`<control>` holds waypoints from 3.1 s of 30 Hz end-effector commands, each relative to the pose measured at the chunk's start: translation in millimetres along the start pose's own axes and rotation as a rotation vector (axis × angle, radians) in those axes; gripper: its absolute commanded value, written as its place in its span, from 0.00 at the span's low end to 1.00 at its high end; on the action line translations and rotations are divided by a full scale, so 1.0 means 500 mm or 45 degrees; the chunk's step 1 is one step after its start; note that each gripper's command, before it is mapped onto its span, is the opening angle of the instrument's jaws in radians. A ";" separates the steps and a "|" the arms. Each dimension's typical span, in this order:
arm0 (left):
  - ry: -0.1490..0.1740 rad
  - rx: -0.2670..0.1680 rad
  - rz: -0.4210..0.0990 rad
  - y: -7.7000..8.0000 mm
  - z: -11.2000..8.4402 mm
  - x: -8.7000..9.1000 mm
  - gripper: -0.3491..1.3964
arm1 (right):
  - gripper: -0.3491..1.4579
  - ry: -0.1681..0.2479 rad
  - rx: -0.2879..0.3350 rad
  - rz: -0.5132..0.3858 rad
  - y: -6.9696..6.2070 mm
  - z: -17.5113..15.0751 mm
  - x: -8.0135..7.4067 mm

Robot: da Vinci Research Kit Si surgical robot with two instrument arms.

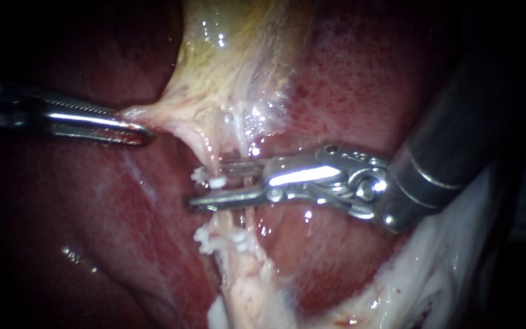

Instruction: Going back third clip left tube

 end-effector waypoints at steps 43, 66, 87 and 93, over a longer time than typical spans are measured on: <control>0.000 0.001 0.001 0.0001 0.0001 -0.0002 0.00 | 0.47 -0.020 0.025 -0.061 0.0014 0.0059 -0.0012; 0.000 -0.001 0.001 0.0000 -0.0003 -0.0003 0.00 | 0.47 -0.206 -0.063 -0.616 -0.0098 -0.0287 0.0041; 0.000 0.003 0.009 -0.0042 0.0098 -0.0019 0.00 | 0.47 -0.225 -0.064 -0.640 -0.0111 -0.0324 0.0027; -0.001 0.000 0.010 -0.0045 0.0103 -0.0023 0.00 | 0.47 -0.225 -0.060 -0.640 -0.0111 -0.0324 0.0027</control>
